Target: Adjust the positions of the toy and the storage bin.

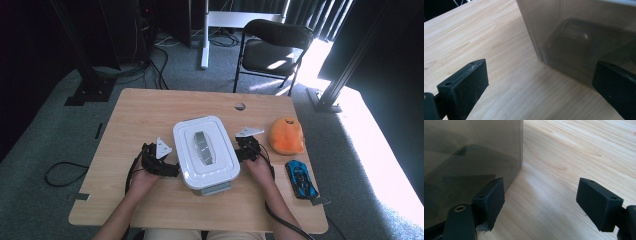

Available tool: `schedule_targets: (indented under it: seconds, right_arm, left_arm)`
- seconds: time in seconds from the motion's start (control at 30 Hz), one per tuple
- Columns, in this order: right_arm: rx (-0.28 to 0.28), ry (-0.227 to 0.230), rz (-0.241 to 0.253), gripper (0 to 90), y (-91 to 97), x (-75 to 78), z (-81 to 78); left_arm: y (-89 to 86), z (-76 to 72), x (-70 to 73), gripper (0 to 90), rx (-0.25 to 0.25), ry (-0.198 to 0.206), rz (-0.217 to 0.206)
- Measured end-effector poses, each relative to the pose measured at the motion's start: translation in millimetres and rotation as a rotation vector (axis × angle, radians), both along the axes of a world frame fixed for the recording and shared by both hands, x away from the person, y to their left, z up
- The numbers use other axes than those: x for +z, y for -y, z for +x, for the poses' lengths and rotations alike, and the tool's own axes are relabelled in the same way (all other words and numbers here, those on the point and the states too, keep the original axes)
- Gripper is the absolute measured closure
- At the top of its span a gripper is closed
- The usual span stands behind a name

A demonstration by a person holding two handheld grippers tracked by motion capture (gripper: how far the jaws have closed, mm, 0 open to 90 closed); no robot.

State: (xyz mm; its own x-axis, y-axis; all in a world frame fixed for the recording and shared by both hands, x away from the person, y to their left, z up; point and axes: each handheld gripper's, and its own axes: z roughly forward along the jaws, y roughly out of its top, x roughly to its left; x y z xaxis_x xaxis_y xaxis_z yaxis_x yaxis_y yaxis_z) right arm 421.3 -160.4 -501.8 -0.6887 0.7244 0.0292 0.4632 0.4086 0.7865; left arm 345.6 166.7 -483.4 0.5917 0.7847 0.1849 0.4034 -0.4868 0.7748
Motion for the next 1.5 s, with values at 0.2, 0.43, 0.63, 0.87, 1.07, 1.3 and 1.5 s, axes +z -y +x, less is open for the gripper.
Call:
schedule_targets:
  seconds: [0.2,0.43,0.63,0.87,1.07,1.3,1.5]
  right_arm:
    - [0.030,0.001,-0.003,22.5,-2.1,0.5,-4.2]
    - [0.057,0.004,0.002,22.6,-4.1,-0.1,-7.6]
    - [0.077,0.007,0.006,23.3,-5.1,-0.3,-8.5]
    - [0.105,0.007,0.022,23.7,-5.2,-1.7,-11.2]
    - [0.126,0.009,0.013,24.7,-6.6,-0.6,-9.8]
    - [0.146,0.000,0.029,26.0,-3.7,-1.9,-11.2]
    - [0.134,-0.016,0.039,25.6,-1.0,-0.2,-8.1]
  left_arm:
    - [-1.0,-11.8,-0.7,1.0,-0.007,0.003,-0.003]
    - [-2.6,-23.0,-1.5,0.9,-0.011,0.009,-0.009]
    - [-0.4,-34.6,-1.5,0.9,-0.025,0.016,-0.006]
    - [1.5,-47.7,-2.0,0.9,-0.036,0.011,-0.018]
    - [3.9,-54.6,-1.3,0.9,-0.041,0.011,-0.018]
    - [5.7,-57.8,-0.9,0.9,-0.060,0.003,-0.018]
    - [8.8,-56.5,-1.3,0.8,-0.070,0.000,-0.023]
